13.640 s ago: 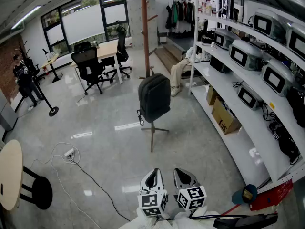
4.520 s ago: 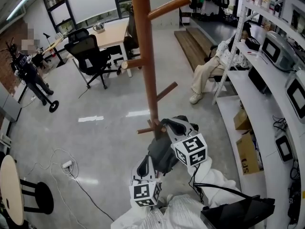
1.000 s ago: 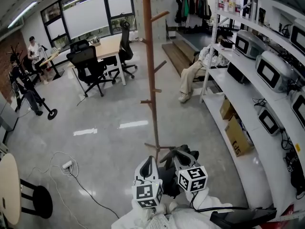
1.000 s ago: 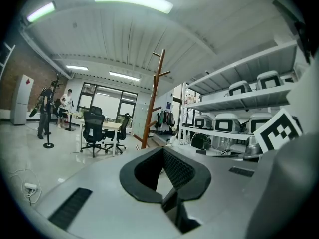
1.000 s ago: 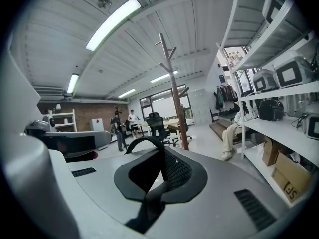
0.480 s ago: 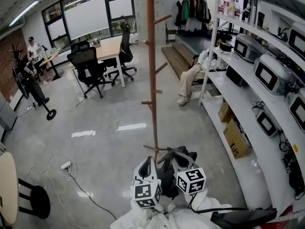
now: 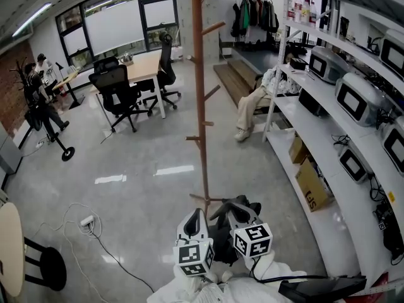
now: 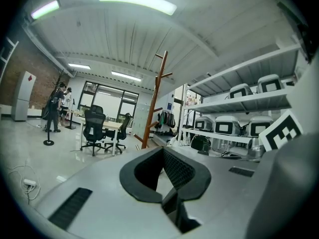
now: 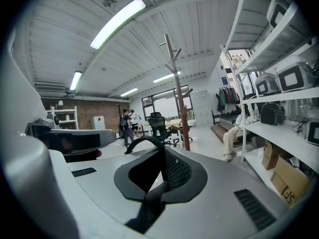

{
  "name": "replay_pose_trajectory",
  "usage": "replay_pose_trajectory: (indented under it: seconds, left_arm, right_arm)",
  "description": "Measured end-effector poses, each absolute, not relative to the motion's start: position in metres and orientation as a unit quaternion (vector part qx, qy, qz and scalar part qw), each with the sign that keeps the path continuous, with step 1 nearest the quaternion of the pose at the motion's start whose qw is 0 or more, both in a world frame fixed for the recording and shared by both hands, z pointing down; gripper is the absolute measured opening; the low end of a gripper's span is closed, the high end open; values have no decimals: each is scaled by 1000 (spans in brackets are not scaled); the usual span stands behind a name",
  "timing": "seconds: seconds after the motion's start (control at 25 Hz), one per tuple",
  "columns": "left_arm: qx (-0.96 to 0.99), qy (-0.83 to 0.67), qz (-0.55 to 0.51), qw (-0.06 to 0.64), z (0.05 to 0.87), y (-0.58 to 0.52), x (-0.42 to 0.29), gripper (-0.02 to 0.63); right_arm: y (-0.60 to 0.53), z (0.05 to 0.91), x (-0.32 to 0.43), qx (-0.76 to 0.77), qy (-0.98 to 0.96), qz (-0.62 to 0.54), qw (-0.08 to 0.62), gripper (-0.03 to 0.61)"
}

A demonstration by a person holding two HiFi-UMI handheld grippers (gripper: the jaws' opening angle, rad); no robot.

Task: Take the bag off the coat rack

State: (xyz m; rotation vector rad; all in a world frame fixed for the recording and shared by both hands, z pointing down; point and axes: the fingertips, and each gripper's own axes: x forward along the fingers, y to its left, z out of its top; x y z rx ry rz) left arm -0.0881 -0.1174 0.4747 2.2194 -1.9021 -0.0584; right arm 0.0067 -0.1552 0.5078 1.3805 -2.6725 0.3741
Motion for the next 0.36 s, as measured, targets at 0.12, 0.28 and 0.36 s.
replay_pose_trajectory:
  seconds: [0.12, 0.28, 0.36]
  left_arm:
    - [755, -646, -19, 110, 476, -117, -87, 3]
    - [754, -647, -15, 111, 478, -116, -87, 3]
    - [753, -648, -14, 113, 480, -115, -87, 3]
  right_arm:
    - [-155, 508, 8, 456, -880, 124, 55, 23]
    - [-157, 507, 10, 459, -878, 124, 52, 23]
    - [-159, 507, 12, 460, -878, 124, 51, 23]
